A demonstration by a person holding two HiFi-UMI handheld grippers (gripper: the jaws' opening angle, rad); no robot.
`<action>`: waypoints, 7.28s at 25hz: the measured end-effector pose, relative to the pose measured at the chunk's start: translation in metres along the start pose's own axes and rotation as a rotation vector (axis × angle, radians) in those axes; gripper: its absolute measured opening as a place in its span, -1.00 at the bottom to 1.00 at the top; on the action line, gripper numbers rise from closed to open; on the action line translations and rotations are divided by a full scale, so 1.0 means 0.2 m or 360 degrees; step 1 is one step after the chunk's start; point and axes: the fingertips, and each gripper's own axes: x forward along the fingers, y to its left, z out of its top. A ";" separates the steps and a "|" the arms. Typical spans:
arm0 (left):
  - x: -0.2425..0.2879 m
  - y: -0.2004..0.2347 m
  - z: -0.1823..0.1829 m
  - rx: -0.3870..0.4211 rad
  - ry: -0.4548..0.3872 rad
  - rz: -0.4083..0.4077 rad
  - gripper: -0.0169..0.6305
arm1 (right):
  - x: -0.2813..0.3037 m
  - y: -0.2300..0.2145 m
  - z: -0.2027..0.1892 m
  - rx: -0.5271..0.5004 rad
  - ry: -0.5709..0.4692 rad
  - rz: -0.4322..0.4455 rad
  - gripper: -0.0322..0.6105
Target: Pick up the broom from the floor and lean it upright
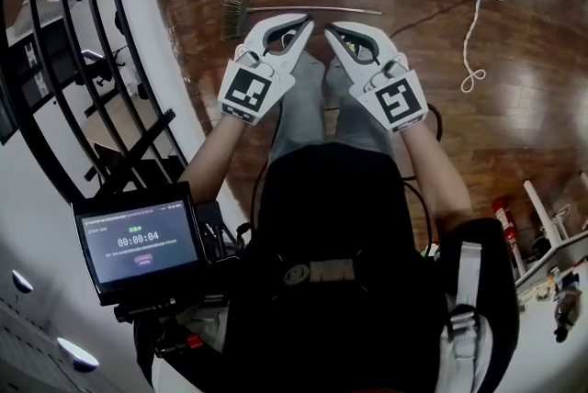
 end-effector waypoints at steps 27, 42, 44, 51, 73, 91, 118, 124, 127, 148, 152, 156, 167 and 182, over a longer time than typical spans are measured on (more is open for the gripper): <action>1.28 0.41 -3.21 0.0437 0.1338 -0.0467 -0.13 | 0.82 -0.75 -2.58 0.0120 0.0871 -0.0067 -0.89; 1.45 0.36 -3.80 0.0935 0.1582 -0.0557 -0.64 | 0.74 -0.76 -2.96 0.0228 0.0931 -0.0095 -0.89; 1.44 0.36 -3.78 0.0974 0.1572 -0.0550 -0.65 | 0.74 -0.77 -2.93 0.0240 0.0922 -0.0110 -0.89; 1.36 0.61 -3.12 0.0764 0.1259 -0.0256 -0.65 | 0.69 -0.86 -2.41 0.0541 0.0605 -0.0326 -0.89; 0.51 1.22 -1.60 -0.0303 0.0563 0.0563 -0.65 | 1.54 -0.48 -0.33 0.0138 0.0068 -0.0046 -0.63; 0.64 2.15 -1.15 -0.0484 0.0605 0.0797 -0.65 | 2.26 -0.94 0.28 0.0092 0.0011 0.0214 -0.63; 1.10 2.79 -1.41 -0.0613 0.0768 0.0767 -0.65 | 2.89 -1.48 0.06 0.0150 0.0226 0.0209 -0.63; 1.10 2.81 -1.41 -0.0661 0.0734 0.0794 -0.64 | 2.90 -1.49 0.06 0.0134 0.0245 0.0193 -0.63; 1.09 2.82 -1.40 -0.0668 0.0705 0.0794 -0.63 | 2.91 -1.52 0.05 0.0127 0.0257 0.0144 -0.63; 1.10 2.75 -1.21 -0.0491 0.0561 0.0641 -0.19 | 2.82 -1.56 0.10 0.0179 0.0169 0.0124 -0.33; 1.04 2.73 -1.22 -0.0489 0.0563 0.0637 -0.18 | 2.81 -1.53 0.12 0.0179 0.0128 0.0111 -0.28; 0.99 2.74 -1.24 -0.0494 0.0546 0.0661 -0.18 | 2.81 -1.50 0.11 0.0158 0.0106 0.0105 -0.25; 0.80 2.72 -1.07 -0.0491 0.0409 0.0681 -0.20 | 2.69 -1.50 0.18 0.0158 0.0039 0.0050 -0.19; 0.05 2.11 0.78 -0.0076 -0.0463 0.0583 -0.91 | 1.75 -1.07 1.26 -0.0157 -0.0379 0.0093 -0.49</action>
